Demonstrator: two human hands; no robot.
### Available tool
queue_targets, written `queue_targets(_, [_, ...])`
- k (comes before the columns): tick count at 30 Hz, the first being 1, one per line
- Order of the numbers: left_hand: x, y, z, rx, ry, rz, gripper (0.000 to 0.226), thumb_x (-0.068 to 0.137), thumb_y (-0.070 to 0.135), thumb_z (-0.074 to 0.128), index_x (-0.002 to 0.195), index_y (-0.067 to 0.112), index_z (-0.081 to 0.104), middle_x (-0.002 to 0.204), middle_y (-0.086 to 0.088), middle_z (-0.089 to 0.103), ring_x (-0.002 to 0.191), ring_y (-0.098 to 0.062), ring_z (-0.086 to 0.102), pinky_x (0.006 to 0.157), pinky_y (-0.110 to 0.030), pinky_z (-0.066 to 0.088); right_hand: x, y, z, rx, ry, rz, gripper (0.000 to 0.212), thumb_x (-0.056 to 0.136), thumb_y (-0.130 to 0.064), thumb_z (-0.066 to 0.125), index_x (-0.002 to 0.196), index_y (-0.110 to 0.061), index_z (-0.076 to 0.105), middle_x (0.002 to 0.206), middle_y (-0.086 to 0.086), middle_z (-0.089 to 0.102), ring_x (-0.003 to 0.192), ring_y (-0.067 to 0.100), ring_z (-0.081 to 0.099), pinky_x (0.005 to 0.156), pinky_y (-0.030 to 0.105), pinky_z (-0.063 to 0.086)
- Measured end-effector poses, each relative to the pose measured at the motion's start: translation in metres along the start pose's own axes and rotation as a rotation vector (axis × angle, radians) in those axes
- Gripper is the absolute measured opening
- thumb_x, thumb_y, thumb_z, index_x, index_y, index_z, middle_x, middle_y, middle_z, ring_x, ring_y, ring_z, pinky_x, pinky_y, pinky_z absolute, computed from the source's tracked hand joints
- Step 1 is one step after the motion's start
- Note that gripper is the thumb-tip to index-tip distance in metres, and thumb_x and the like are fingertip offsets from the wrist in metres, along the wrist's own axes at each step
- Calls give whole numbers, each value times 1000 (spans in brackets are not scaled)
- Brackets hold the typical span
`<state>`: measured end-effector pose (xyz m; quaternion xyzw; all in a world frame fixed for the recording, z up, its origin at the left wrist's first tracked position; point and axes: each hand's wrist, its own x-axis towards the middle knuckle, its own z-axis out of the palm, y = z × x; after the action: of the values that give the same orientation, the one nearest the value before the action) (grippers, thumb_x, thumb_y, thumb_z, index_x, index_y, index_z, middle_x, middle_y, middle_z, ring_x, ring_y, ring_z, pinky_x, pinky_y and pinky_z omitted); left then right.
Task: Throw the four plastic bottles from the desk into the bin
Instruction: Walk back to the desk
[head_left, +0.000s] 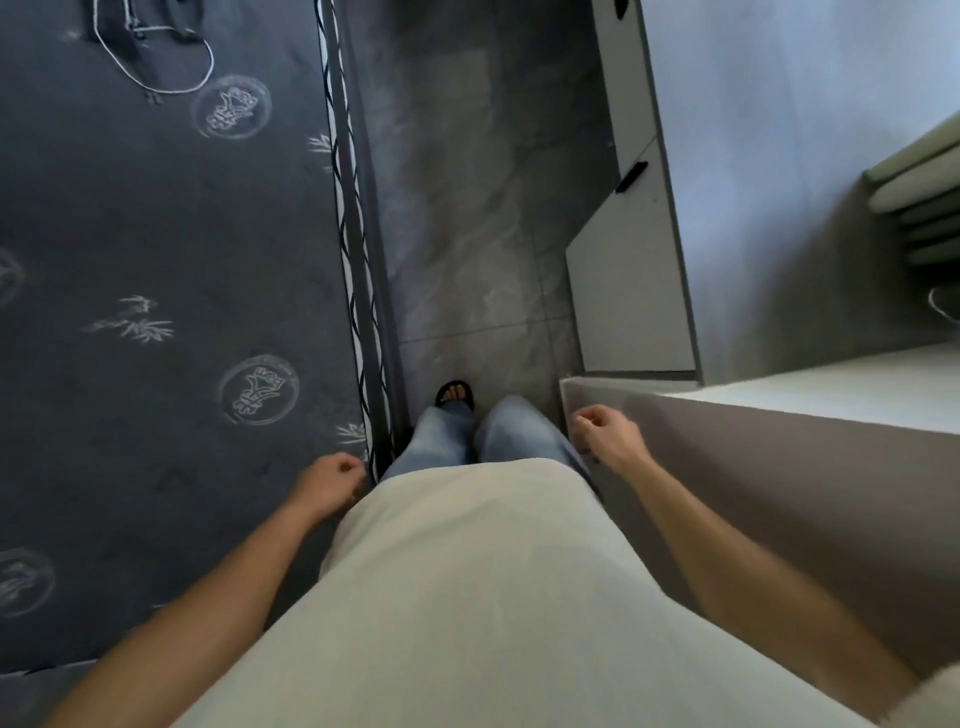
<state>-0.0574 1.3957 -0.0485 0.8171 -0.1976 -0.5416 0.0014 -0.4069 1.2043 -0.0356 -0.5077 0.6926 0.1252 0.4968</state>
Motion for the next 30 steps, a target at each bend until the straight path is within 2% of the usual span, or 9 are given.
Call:
queue_targets(2, [19,44,-21,-16,3,43,15,95,15,58,96,7,71,94,-19,75,71,-27,67,79,-40,57,4,2,-4,-31,-26,61,25,95,-24,54,111,-17,73,105,9,75,97,28,71,92,44,57])
queue_targets(5, [45,115,-51,11,19,162,15,93,19,59,99,13,71,90,-10,76,76,-27,74,80,-38,57,11,5,-12,-68,-35,120,25,97,-26,55,114,-18,72,115,7,73,107,27,66,95,39,53])
queue_targets(10, [92,222,-89,63,18,305,18,92,30,59,103,25,71,89,2,75,81,-18,73,84,-34,57,40,-8,-36,-12,-39,228,25,97,-29,57,115,-20,71,113,6,73,102,24,66,94,45,55])
queue_targets(14, [121,273,-112,84,7,289,20,91,33,57,105,28,71,94,5,73,86,-16,72,88,-35,56,87,-46,-74,-39,-24,216,25,95,-30,57,112,-18,72,114,6,74,101,24,64,87,35,51])
queue_targets(17, [137,290,-126,134,10,249,17,92,29,59,104,25,71,94,1,75,85,-19,72,89,-37,56,124,-89,-107,-80,-39,156,28,97,-30,56,115,-16,72,115,6,73,102,24,64,88,34,50])
queue_targets(20, [151,295,-144,167,22,199,16,93,22,61,104,19,73,100,-5,76,90,-24,71,88,-37,55,163,-146,-137,-83,-20,95,27,97,-29,55,113,-17,73,101,4,75,86,21,70,82,35,55])
queue_targets(22, [157,291,-157,203,15,170,18,95,22,60,107,18,74,107,-6,76,97,-25,69,88,-35,53,186,-189,-154,-67,-3,44,26,97,-30,55,111,-18,72,97,4,76,84,20,71,82,38,58])
queue_targets(25, [168,283,-181,239,5,124,21,97,25,60,113,18,73,116,-6,74,105,-26,68,82,-30,47,221,-260,-175,-41,29,-73,26,98,-33,54,114,-21,70,94,-2,74,75,8,68,77,32,57])
queue_targets(30, [194,281,-231,248,-61,46,26,99,22,59,119,11,71,120,-11,72,108,-29,67,90,-36,52,273,-362,-195,32,41,-147,28,99,-36,52,115,-22,71,93,-5,74,82,13,73,88,38,60])
